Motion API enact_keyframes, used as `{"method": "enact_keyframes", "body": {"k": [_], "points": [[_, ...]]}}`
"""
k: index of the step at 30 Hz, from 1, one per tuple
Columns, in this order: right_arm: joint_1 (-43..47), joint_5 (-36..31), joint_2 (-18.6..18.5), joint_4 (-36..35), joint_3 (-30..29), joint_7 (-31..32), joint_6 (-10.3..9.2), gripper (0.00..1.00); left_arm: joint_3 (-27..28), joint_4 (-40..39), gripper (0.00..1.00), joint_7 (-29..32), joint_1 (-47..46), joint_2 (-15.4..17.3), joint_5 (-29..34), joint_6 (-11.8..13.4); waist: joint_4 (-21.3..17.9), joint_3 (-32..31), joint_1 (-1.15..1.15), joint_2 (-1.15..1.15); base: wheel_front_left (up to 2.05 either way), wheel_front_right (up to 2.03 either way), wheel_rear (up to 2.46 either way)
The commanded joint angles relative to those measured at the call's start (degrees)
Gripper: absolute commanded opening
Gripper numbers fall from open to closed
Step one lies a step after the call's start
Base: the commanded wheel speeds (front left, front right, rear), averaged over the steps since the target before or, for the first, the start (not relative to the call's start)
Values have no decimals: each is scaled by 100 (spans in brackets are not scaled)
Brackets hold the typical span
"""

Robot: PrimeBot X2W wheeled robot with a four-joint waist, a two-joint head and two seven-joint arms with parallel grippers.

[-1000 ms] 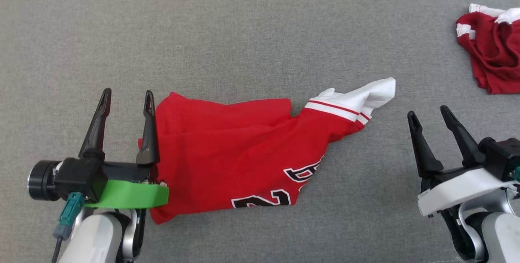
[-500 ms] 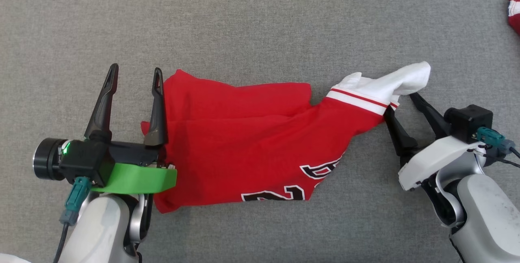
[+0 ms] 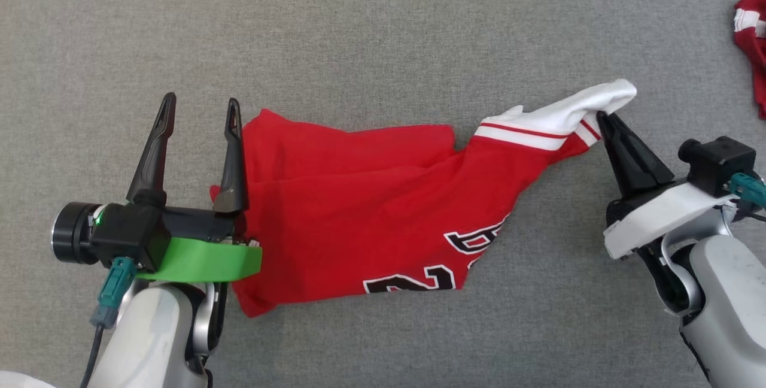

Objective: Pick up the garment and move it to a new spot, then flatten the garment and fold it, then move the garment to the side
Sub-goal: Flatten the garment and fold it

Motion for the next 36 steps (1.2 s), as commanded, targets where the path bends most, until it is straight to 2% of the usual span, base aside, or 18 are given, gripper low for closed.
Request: {"method": "enact_keyframes", "body": {"k": [1, 4, 9, 13, 18, 19, 20, 21, 27, 36], "points": [[211, -76, -37, -143, -70, -78, -7, 0, 43, 14, 100, -28, 90, -12, 72, -18, -39, -97, 0, 0, 0, 0, 0], [672, -166, -60, -442, -211, -57, -7, 0, 56, 29, 100, -28, 146, -41, 67, -47, -43, -196, 0, 0, 0, 0, 0], [1730, -246, 138, -744, -481, 131, -8, 0, 125, 39, 100, -27, 252, -84, 80, -73, -86, -320, 0, 0, 0, 0, 0], [2248, -92, 375, -507, -575, 161, -8, 0, 164, 76, 100, -26, 302, -108, 93, -101, -116, -395, 0, 0, 0, 0, 0], [2388, 27, 599, -15, -490, 51, -9, 0, 219, 160, 100, -24, 395, -135, 83, -90, -157, -494, 0, 0, 0, 0, 0], [2314, 39, 639, 9, -491, -29, -9, 29, 244, 177, 100, -24, 428, -133, 72, -74, -176, -517, 0, 0, 0, 0, 0], [2235, 40, 674, -23, -523, -129, -9, 87, 264, 200, 100, -24, 463, -126, 61, -60, -193, -536, 0, 0, 0, 0, 0], [2137, -3, 674, -101, -587, -224, -9, 100, 281, 228, 100, -24, 511, -114, 48, -50, -213, -563, 0, 0, 0, 0, 0], [2024, -329, 615, -844, -869, -373, -7, 100, 391, 358, 100, -24, 728, -59, -27, 1, -307, -740, 0, 0, 0, 0, 0], [2090, -814, 729, -2251, -1324, 47, -7, 100, 430, 408, 100, 33, 1031, 37, -86, 55, -408, -1036, 0, 0, 0, 0, 0]]}}
